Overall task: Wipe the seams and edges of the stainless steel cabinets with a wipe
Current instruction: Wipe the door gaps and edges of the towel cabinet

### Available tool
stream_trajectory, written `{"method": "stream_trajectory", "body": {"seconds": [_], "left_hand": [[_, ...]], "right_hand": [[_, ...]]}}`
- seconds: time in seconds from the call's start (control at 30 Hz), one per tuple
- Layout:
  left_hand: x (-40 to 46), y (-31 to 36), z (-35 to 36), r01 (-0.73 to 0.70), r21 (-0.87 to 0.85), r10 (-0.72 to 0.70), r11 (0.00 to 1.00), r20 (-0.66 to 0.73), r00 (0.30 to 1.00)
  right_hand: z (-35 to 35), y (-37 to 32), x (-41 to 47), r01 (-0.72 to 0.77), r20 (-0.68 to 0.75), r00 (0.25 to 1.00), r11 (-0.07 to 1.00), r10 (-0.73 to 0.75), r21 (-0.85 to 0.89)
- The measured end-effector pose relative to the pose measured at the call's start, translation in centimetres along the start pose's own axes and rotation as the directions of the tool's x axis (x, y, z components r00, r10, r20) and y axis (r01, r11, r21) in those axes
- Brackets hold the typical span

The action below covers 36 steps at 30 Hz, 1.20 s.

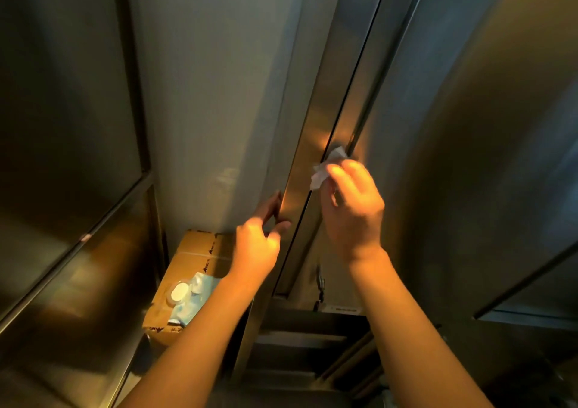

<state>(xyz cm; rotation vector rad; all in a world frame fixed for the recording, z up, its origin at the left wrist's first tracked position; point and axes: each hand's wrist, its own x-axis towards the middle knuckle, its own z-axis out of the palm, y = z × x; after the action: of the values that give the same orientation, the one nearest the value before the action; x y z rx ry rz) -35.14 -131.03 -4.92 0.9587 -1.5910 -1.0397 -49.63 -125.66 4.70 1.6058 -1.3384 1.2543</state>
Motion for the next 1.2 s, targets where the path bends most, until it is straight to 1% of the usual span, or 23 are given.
{"method": "stream_trajectory", "body": {"seconds": [0.07,0.2,0.23,0.3,0.37,0.43,0.5,0.57,0.67,0.83,1.0,1.1,1.2], "left_hand": [[0.2,-0.2,-0.1,0.001,-0.001,-0.001,1.000,-0.002,1.000],[0.3,-0.8,0.0,0.009,0.011,-0.009,1.000,0.002,1.000],[0.3,-0.9,0.0,0.005,0.016,-0.005,1.000,-0.001,1.000],[0.3,-1.1,0.1,-0.007,0.021,0.007,1.000,-0.007,1.000],[0.4,-1.2,0.1,-0.011,0.032,0.011,0.999,-0.012,1.000],[0.4,-1.4,0.1,-0.020,0.035,0.020,0.999,-0.013,1.000],[0.4,-1.5,0.1,-0.020,0.040,0.020,0.999,-0.012,1.000],[0.4,-1.4,0.0,-0.018,0.046,0.019,0.999,-0.010,1.000],[0.3,-1.2,-0.1,-0.015,0.024,0.015,1.000,-0.005,1.000],[0.3,-1.2,0.1,-0.015,0.000,0.015,1.000,-0.015,1.000],[0.2,-1.3,0.1,-0.003,-0.038,0.003,0.999,-0.007,1.000],[0.2,-1.2,0.1,-0.005,-0.055,0.004,0.998,-0.021,1.000],[0.2,-1.4,0.2,0.025,-0.076,-0.027,0.997,-0.027,0.999]], "right_hand": [[1.2,-0.1,-1.7,0.008,0.028,1.000,1.000,-0.007,-0.021],[2.1,0.1,-4.6,-0.036,0.037,0.999,0.999,0.037,-0.040],[2.2,0.3,-5.6,-0.033,0.062,0.997,0.998,0.036,-0.052],[2.7,0.4,-8.6,-0.034,0.161,0.986,0.997,0.046,-0.071],[3.1,0.4,-12.1,-0.073,0.294,0.951,0.994,0.092,-0.076],[3.6,0.2,-15.2,-0.152,0.405,0.899,0.986,0.168,-0.073],[4.1,0.1,-17.6,-0.239,0.480,0.845,0.969,0.236,-0.055],[4.6,0.1,-19.4,-0.285,0.530,0.802,0.956,0.275,-0.065],[5.4,0.0,-21.8,-0.312,0.578,0.756,0.945,0.308,-0.095],[6.1,-0.1,-24.2,-0.330,0.600,0.724,0.935,0.340,-0.132],[7.0,-0.2,-26.6,-0.402,0.699,0.593,0.899,0.400,-0.173],[7.3,-0.3,-27.6,-0.434,0.708,0.553,0.877,0.439,-0.205],[7.2,-0.5,-28.4,-0.441,0.738,0.501,0.867,0.452,-0.231]]}}
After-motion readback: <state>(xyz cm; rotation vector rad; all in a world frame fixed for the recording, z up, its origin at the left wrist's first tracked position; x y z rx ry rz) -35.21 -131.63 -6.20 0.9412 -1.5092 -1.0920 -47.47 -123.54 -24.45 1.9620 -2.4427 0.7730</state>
